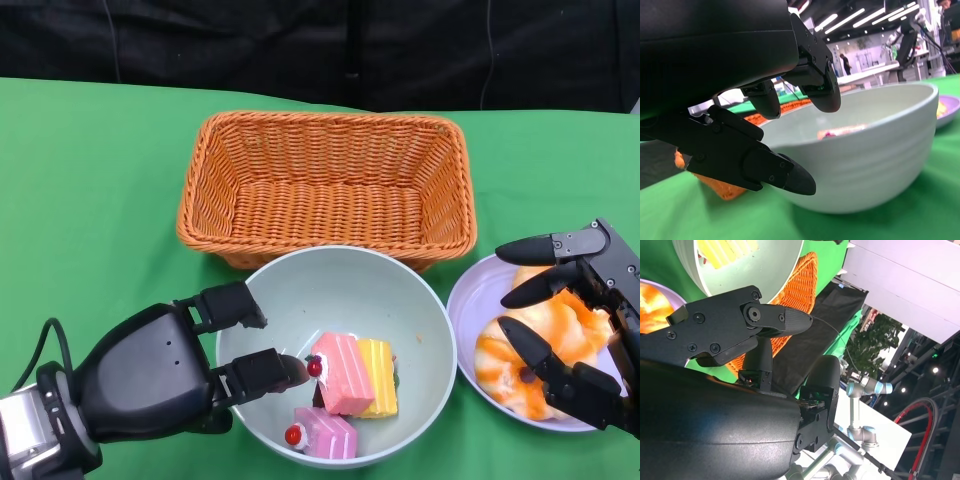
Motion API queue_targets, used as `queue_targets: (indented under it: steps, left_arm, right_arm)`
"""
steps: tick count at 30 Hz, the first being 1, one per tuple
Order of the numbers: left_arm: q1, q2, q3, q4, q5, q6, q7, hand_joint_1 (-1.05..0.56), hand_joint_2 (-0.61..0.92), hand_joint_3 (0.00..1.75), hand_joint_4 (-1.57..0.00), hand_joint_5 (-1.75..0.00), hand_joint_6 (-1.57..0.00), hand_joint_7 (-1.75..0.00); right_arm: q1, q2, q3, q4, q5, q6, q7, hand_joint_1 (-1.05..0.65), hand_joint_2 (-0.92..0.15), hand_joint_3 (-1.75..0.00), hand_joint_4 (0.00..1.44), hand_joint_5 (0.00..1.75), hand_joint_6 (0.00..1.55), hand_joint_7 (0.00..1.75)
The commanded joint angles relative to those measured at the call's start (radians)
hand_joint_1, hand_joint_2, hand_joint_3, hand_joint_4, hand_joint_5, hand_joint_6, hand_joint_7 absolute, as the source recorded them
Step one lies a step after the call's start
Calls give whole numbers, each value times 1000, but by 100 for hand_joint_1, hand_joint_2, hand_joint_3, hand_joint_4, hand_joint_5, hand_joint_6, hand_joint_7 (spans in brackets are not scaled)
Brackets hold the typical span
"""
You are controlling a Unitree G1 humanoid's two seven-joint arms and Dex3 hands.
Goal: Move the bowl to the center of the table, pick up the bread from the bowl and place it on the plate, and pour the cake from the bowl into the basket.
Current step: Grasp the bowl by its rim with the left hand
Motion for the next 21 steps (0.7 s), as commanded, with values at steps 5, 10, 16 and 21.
queue_targets:
  steps: [5, 10, 16, 21]
  left_arm:
    - [-76, -5, -88, 105, 40, 50, 35, -48, 85, 0, -35, -102, -46, -69]
    - [-118, 0, -144, 136, 65, 84, 47, -50, 86, 0, -31, -108, -52, -58]
    - [-151, -6, -195, 154, 84, 119, 54, -52, 85, 0, -31, -110, -61, -43]
    - [-180, -14, -238, 171, 95, 125, 62, -51, 84, 0, -34, -110, -69, -35]
  right_arm:
    - [11, -9, -7, -11, 8, -4, 0, -15, -78, -55, 23, 141, 9, 127]
    - [14, -8, -6, -18, 8, 5, 1, -15, -78, -55, 23, 141, 9, 126]
    - [15, -8, -7, -13, 9, -6, 0, -14, -78, -54, 24, 141, 10, 126]
    - [18, -4, -5, -17, 3, -1, -4, -15, -79, -54, 24, 141, 10, 126]
